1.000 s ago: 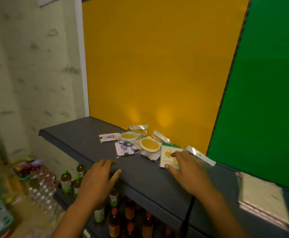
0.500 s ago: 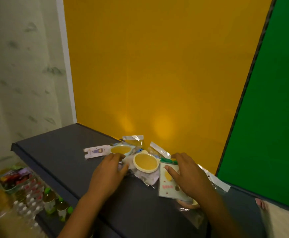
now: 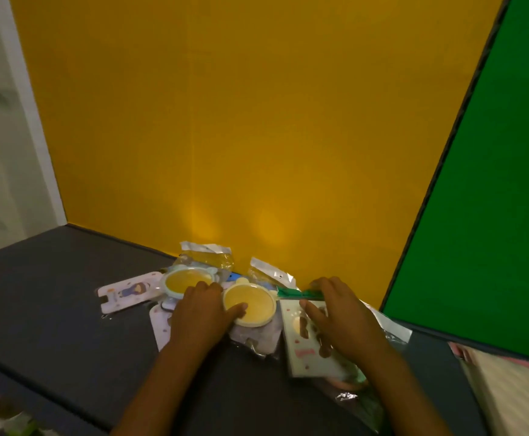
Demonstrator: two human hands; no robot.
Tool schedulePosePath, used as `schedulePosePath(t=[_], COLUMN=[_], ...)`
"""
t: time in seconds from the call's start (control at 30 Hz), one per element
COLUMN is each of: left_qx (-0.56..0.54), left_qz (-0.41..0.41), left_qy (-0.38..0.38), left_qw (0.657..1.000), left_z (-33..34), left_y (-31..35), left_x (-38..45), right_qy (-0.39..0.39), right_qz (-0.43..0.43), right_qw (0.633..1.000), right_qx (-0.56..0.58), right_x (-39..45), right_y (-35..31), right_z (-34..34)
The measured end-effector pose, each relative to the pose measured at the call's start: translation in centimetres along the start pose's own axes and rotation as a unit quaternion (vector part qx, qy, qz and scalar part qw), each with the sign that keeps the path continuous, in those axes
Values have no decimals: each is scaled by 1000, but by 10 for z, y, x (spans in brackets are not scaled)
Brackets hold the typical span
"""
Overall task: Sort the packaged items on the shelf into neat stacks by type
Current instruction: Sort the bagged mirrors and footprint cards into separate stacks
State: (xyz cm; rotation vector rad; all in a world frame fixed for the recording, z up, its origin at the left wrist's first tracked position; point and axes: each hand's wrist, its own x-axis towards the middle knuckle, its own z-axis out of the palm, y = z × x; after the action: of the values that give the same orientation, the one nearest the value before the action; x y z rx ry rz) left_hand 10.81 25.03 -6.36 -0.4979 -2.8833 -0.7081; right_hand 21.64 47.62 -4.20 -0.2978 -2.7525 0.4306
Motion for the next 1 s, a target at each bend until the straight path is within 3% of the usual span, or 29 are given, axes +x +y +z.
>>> schedulePosePath(t=[0.13,0.27,0.5,0.77,1.0], left_qx=[-21,-71,-249,-410,-498], left_qz=[-3,3,-34,-112,-199], left_qy=[-43,-35,-28,-5,59], left_qw=[999,997,968,905,842], left_z=[0,-3,-15,-38,-65], left_y=[-2,-2,-13,-33,-87], left_x=[9,11,14,13,6], right_qy=[21,30,59,65,16], right_qz=[5,24,10,-11,-41], right_qw=[1000,999,998,998,999], right_qx=[-11,-19,-19,-22,11], right_x=[-4,-6,-2,12,38], right_y=[-5,-6,-17,-37,-74], right_z=[1,-3,-8,-10,19])
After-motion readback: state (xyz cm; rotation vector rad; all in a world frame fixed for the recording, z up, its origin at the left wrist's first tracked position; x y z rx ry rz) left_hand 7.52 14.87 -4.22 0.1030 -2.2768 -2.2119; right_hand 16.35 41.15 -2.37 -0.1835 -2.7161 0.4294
